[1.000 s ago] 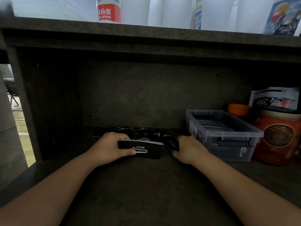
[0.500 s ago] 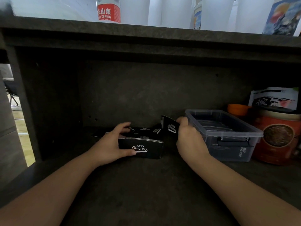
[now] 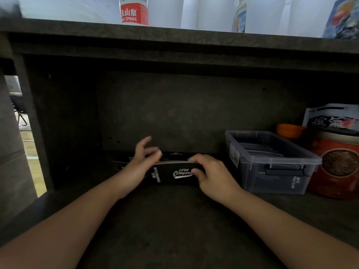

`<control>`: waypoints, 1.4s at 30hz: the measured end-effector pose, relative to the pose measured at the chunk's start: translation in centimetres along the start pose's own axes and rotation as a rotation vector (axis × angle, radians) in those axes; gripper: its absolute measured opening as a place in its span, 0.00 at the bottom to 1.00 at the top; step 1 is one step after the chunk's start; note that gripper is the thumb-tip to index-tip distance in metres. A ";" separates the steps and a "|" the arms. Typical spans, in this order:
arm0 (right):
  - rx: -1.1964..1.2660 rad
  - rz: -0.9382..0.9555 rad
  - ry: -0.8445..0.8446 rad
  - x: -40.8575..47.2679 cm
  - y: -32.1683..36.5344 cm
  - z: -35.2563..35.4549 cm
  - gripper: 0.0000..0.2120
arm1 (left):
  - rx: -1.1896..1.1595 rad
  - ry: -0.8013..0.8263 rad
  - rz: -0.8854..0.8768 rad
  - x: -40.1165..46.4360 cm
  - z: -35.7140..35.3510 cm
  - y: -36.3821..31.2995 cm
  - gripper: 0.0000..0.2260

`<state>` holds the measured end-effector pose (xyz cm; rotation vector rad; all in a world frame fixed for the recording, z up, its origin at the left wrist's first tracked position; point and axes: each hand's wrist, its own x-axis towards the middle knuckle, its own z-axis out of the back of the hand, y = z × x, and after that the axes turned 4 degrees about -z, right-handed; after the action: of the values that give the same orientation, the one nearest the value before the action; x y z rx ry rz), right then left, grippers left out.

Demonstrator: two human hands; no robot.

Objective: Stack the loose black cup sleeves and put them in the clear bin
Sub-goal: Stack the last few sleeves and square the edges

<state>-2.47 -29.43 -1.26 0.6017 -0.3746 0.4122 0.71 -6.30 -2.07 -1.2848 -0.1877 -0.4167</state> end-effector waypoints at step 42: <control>0.020 0.060 0.164 0.0 -0.8 0.4 0.05 | -0.149 0.152 0.088 -0.8 -0.7 -0.1 0.35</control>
<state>-2.22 -30.28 -1.29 0.5729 -0.2322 0.5203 -0.07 -6.87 -2.50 -1.3955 0.0291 -0.4572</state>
